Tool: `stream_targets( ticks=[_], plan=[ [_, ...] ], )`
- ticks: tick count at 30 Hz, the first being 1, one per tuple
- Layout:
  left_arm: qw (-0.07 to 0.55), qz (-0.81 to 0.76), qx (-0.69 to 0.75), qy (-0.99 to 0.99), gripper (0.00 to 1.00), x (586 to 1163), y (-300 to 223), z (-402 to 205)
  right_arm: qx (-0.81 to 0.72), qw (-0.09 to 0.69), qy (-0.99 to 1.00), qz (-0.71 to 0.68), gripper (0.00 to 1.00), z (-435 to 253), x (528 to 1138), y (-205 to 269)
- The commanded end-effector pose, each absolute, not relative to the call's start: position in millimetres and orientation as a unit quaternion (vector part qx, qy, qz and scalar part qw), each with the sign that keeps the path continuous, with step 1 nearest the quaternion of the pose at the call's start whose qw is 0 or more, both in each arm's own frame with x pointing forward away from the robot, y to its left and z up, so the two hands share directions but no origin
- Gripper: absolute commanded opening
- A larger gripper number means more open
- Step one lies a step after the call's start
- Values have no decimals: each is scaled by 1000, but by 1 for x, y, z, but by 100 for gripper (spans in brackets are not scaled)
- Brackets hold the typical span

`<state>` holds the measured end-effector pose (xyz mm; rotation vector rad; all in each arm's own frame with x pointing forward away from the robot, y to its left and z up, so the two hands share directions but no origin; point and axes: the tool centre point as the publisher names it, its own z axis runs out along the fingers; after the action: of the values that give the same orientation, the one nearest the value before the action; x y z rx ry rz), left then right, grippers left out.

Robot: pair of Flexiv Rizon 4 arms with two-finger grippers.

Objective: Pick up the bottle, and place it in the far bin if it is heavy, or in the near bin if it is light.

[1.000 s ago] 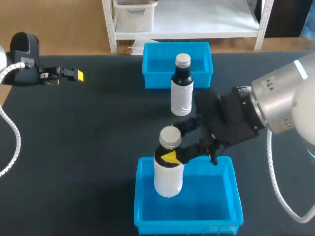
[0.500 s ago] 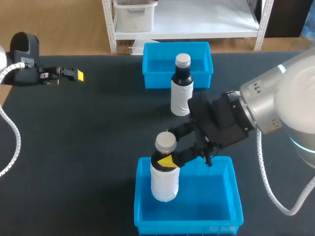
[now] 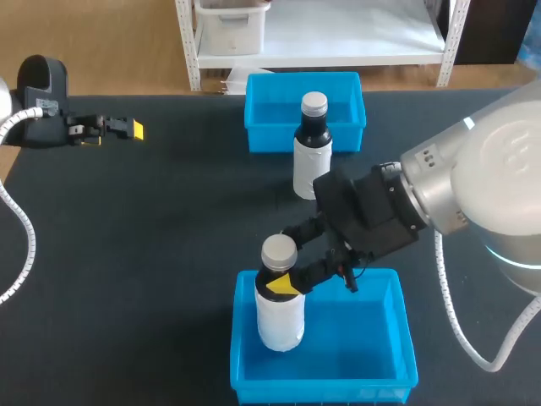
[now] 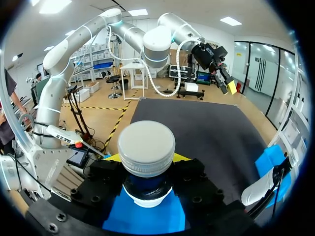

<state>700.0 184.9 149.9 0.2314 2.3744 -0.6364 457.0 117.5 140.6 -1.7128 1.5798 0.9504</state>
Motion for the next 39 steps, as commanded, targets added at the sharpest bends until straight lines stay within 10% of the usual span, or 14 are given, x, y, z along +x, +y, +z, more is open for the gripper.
stream_targets(
  ticks=[1, 10, 20, 21, 23, 39],
  plan=[
    [330, -243, 88, 908, 100, 700, 185, 150, -648, 305, 598, 360, 0, 138, 458, 120],
    [330, -243, 88, 908, 100, 700, 185, 150, -651, 298, 598, 360, 11, 134, 458, 121],
    [330, -243, 88, 908, 100, 700, 185, 150, -654, 291, 598, 360, 49, 132, 458, 122],
    [330, -243, 88, 908, 100, 700, 185, 150, -655, 290, 597, 360, 53, 132, 458, 122],
    [330, -243, 88, 908, 100, 700, 185, 150, -657, 288, 597, 359, 100, 132, 458, 121],
    [330, -243, 88, 908, 100, 700, 185, 150, -665, 263, 624, 314, 100, 152, 472, 52]
  ],
)
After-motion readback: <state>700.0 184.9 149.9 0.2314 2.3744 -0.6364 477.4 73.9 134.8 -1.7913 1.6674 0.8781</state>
